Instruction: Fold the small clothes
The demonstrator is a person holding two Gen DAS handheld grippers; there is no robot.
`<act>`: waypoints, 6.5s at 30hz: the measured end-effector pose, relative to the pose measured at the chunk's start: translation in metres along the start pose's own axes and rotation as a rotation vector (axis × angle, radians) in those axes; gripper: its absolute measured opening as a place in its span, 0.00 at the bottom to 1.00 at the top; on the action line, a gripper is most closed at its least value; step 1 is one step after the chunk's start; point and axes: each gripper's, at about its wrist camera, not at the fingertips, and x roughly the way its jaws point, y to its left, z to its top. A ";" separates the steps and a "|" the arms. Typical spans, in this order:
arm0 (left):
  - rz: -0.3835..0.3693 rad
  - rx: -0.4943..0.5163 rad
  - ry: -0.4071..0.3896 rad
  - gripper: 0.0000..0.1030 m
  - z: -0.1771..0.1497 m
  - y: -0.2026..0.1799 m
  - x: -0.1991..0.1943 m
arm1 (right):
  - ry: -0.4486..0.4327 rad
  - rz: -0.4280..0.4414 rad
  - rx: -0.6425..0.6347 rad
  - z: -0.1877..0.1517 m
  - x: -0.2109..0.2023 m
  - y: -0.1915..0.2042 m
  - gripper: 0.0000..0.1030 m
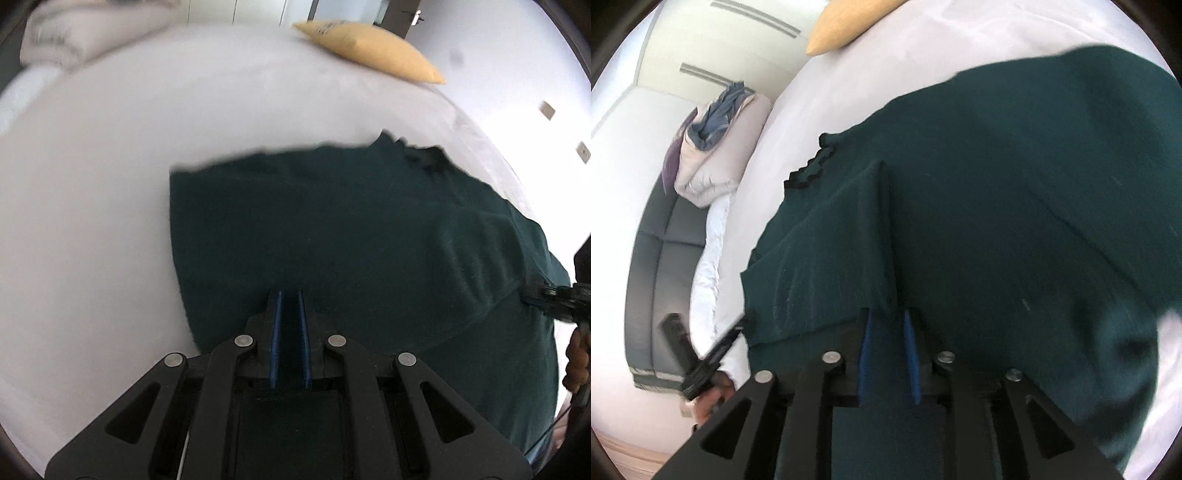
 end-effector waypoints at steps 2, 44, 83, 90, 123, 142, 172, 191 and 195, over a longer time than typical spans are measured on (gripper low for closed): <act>-0.012 -0.011 -0.012 0.08 -0.004 0.001 0.000 | -0.069 0.049 0.019 -0.011 -0.028 -0.005 0.39; -0.493 -0.282 -0.025 0.61 -0.026 -0.062 -0.008 | -0.777 -0.089 0.503 -0.019 -0.245 -0.183 0.12; -0.864 -0.574 0.168 0.81 0.019 -0.061 0.076 | -0.161 -0.764 -1.152 -0.142 0.097 0.170 0.10; -0.816 -0.516 0.230 0.19 0.009 -0.079 0.080 | -0.165 -0.658 -1.013 -0.105 0.082 0.156 0.18; -0.791 0.320 -0.380 0.07 0.077 -0.213 -0.154 | -0.387 0.516 0.425 -0.032 -0.038 -0.044 0.78; -0.542 -0.105 -0.151 0.07 0.073 -0.036 -0.007 | -0.450 0.577 0.499 -0.043 -0.035 -0.059 0.83; -0.428 -0.283 -0.076 0.05 0.025 0.037 0.063 | -0.432 0.529 0.469 -0.019 -0.026 -0.058 0.76; -0.413 -0.006 -0.126 0.06 0.056 -0.076 0.012 | -0.359 0.501 0.357 -0.036 -0.097 -0.035 0.91; -0.349 -0.054 -0.015 0.06 0.046 -0.072 0.050 | -0.313 0.389 0.256 0.001 -0.072 -0.023 0.91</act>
